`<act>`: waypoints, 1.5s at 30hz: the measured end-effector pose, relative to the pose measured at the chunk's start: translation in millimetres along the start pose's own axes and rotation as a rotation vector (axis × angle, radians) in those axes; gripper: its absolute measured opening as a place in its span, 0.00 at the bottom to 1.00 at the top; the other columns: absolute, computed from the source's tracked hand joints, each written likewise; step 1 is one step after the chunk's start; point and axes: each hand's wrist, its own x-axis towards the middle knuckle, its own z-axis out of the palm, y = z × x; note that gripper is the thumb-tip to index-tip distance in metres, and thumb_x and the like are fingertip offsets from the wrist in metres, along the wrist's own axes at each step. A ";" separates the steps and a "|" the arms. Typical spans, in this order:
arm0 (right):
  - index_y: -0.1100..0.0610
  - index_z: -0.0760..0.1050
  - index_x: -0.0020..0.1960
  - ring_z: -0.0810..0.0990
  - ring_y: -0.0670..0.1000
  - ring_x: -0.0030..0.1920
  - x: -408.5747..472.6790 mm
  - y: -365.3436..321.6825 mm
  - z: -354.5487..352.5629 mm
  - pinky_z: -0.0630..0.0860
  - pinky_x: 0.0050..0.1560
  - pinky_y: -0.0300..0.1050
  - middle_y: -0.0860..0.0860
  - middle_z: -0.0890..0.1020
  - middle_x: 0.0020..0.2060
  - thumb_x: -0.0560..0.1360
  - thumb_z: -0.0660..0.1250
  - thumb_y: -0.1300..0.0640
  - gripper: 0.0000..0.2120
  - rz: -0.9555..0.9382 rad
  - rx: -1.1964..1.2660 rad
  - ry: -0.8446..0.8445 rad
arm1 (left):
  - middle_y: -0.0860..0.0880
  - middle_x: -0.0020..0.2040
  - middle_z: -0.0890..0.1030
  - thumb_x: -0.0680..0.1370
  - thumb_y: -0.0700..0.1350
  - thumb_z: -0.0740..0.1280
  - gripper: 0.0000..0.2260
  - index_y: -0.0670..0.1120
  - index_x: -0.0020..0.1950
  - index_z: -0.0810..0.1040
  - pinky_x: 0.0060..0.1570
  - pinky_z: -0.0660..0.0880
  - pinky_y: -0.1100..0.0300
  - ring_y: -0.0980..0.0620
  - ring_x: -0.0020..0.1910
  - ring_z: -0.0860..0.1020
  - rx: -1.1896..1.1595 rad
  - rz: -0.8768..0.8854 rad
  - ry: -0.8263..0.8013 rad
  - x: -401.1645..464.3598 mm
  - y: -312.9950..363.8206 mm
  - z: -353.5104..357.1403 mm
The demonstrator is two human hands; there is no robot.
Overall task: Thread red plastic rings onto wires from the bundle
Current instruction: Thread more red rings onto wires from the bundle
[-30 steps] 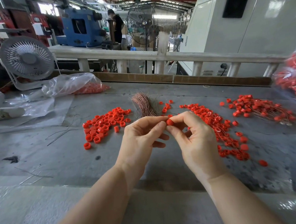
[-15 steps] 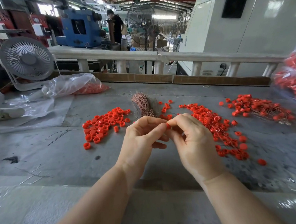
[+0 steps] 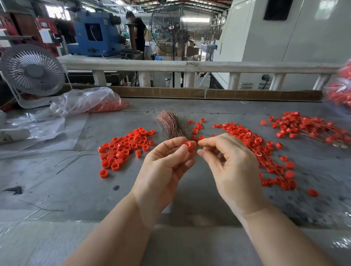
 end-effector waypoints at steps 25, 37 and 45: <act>0.62 0.80 0.43 0.79 0.53 0.41 0.2 1.0 -1.0 0.77 0.41 0.51 0.53 0.81 0.38 0.72 0.69 0.65 0.02 0.009 0.010 -0.023 | 0.42 0.37 0.83 0.63 0.31 0.65 0.11 0.39 0.43 0.77 0.33 0.79 0.63 0.49 0.35 0.83 -0.128 -0.107 -0.017 -0.2 3.4 4.4; 0.59 0.80 0.41 0.77 0.51 0.40 -1.3 4.9 1.8 0.73 0.42 0.44 0.51 0.80 0.37 0.72 0.69 0.65 0.02 0.145 -0.052 -0.168 | 0.46 0.34 0.83 0.74 0.28 0.62 0.09 0.41 0.44 0.75 0.33 0.78 0.66 0.54 0.32 0.82 0.103 -0.008 0.061 2.8 -3.5 -0.2; 0.57 0.80 0.44 0.76 0.51 0.41 -5.8 11.7 7.0 0.70 0.41 0.42 0.49 0.80 0.39 0.73 0.67 0.62 0.03 0.262 -0.118 -0.290 | 0.48 0.36 0.82 0.74 0.29 0.65 0.08 0.42 0.42 0.76 0.37 0.77 0.67 0.57 0.35 0.80 0.457 0.139 0.096 1.4 -12.9 -0.9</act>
